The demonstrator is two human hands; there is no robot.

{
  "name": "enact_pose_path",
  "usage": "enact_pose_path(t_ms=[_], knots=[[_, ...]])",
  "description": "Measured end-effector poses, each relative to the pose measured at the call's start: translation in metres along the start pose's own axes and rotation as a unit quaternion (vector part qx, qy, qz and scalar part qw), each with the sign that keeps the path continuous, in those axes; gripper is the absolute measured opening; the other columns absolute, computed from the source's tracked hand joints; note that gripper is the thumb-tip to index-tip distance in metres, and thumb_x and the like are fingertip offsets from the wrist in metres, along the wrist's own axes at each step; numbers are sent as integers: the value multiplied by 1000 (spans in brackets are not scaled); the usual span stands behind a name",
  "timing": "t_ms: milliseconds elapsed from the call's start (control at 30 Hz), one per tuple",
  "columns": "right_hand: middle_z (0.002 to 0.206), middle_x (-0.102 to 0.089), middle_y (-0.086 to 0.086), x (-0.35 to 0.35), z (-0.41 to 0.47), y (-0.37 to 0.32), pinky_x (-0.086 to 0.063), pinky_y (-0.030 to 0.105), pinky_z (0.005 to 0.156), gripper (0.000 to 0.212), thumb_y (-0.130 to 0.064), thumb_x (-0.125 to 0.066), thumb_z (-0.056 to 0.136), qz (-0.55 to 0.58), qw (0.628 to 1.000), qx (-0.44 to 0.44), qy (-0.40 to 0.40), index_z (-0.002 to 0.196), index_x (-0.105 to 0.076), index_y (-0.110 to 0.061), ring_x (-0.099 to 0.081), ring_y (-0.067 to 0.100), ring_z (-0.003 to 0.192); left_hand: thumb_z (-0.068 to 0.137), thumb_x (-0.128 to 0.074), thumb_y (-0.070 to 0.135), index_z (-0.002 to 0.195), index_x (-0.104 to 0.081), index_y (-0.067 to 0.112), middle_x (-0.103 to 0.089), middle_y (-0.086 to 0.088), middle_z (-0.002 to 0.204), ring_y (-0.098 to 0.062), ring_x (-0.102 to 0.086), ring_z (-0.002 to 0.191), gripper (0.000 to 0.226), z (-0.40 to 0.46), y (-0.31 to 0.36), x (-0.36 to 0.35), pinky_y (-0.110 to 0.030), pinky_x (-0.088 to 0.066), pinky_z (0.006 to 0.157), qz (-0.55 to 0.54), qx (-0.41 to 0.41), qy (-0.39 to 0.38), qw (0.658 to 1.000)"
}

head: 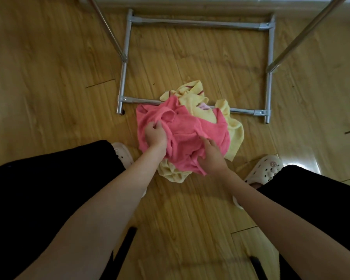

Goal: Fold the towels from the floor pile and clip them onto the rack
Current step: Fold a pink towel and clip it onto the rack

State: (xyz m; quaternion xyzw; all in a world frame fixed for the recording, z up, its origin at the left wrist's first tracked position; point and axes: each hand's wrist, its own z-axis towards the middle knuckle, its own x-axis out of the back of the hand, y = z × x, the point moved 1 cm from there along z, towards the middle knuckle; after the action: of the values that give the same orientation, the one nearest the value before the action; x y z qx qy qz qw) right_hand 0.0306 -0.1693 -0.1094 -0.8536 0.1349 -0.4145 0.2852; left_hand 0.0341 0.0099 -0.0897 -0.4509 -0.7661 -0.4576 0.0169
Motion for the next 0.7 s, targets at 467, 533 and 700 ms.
enact_pose_path(t_ms=[467, 533, 700], knots=[[123, -57, 8, 97, -108, -92, -50, 21, 85, 66, -15, -64, 88, 145, 983, 95, 65, 145, -31, -7, -58, 16, 105, 85, -67, 19, 88, -71, 23, -71, 2, 91, -14, -66, 90, 6, -164, 116, 116, -26, -53, 80, 25, -211, -214, 954], [117, -60, 2, 115, -127, -111, -48, 13, 81, 63, -22, -68, 86, 172, 976, 107, 78, 141, -38, -8, -58, 10, 102, 85, -68, 19, 85, -71, 24, -71, 6, 88, -10, -66, 88, 6, -190, 130, 129, -25, -51, 82, 23, -232, -235, 944], [100, -66, -2, 141, -164, -149, -51, 16, 74, 34, -24, -68, 86, 163, 963, 129, 173, 114, -58, -7, -63, 9, 88, 85, -68, 15, 77, -69, 28, -69, 17, 68, 9, -62, 68, 15, -246, 151, 154, -9, -46, 64, 13, -277, -265, 923]])
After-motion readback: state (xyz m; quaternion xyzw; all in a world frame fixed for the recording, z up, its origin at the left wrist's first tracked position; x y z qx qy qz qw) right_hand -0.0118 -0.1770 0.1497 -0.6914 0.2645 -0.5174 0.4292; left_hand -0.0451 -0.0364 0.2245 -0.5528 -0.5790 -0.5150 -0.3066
